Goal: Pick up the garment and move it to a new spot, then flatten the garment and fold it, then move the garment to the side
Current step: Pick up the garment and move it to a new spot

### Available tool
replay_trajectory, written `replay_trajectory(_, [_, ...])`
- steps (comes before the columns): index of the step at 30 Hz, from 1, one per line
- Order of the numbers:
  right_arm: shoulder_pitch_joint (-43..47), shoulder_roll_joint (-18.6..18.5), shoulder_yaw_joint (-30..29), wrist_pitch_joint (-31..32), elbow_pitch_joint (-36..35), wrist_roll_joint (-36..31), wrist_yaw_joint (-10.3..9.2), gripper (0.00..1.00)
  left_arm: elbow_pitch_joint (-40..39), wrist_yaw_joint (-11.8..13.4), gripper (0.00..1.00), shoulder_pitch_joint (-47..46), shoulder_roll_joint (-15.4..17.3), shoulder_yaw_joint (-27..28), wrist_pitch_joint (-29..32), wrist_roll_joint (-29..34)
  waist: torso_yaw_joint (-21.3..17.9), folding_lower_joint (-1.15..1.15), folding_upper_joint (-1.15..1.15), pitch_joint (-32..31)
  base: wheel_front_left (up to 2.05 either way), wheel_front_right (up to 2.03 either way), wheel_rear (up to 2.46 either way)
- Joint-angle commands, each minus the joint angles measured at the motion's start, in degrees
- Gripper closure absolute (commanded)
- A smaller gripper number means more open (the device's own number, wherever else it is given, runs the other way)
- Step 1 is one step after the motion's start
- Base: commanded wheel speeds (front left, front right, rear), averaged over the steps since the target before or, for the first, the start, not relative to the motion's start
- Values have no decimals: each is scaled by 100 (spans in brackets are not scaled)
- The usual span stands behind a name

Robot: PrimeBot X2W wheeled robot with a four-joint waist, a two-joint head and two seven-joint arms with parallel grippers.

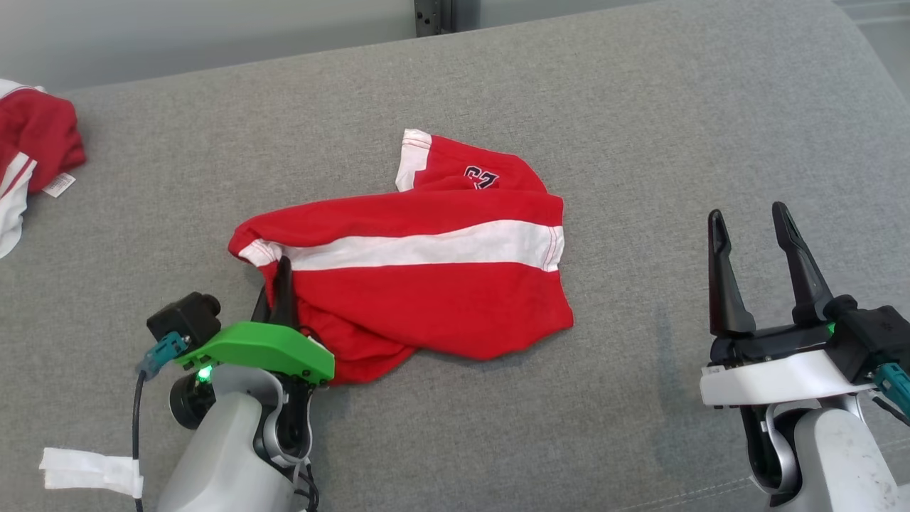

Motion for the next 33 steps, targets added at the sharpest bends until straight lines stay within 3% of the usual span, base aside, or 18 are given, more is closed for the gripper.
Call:
replay_trajectory(1, [77,-4,2,-18,22,-19,-2,0,39,-57,100,125,-14,64,-32,-77,55,0,0,-66,0,0,0])
replay_trajectory(3, [87,-4,17,-18,44,-33,-2,0,63,-135,100,194,-42,117,-50,-66,80,0,0,-115,0,0,0])
replay_trajectory(4, [96,-3,22,-18,55,-40,-2,0,39,-249,76,219,-62,126,-54,-68,94,0,0,-139,0,0,0])
replay_trajectory(5, [117,-4,23,-18,66,-44,-2,0,58,-317,44,271,-82,157,-48,-95,114,0,0,-172,0,0,0])
replay_trajectory(6, [141,-4,32,-18,89,-52,-2,0,72,-397,0,316,-93,157,-47,-93,133,0,0,-207,0,0,0])
replay_trajectory(14, [307,-4,92,-18,211,-56,-2,0,-197,-607,0,627,-95,627,-45,264,272,0,0,-498,0,0,0])
replay_trajectory(19, [411,-4,81,-19,209,-84,-2,0,-767,-647,0,1029,-75,1022,-46,962,365,0,0,-739,0,0,0])
replay_trajectory(29, [649,-4,156,-18,274,-94,-2,0,-2235,-467,0,2058,-158,1398,-47,2589,534,0,0,-1267,0,0,0])
replay_trajectory(33, [715,-4,207,-18,294,-151,-2,0,-2720,-354,0,2430,-180,1442,-47,2941,571,0,0,-1358,0,0,0])
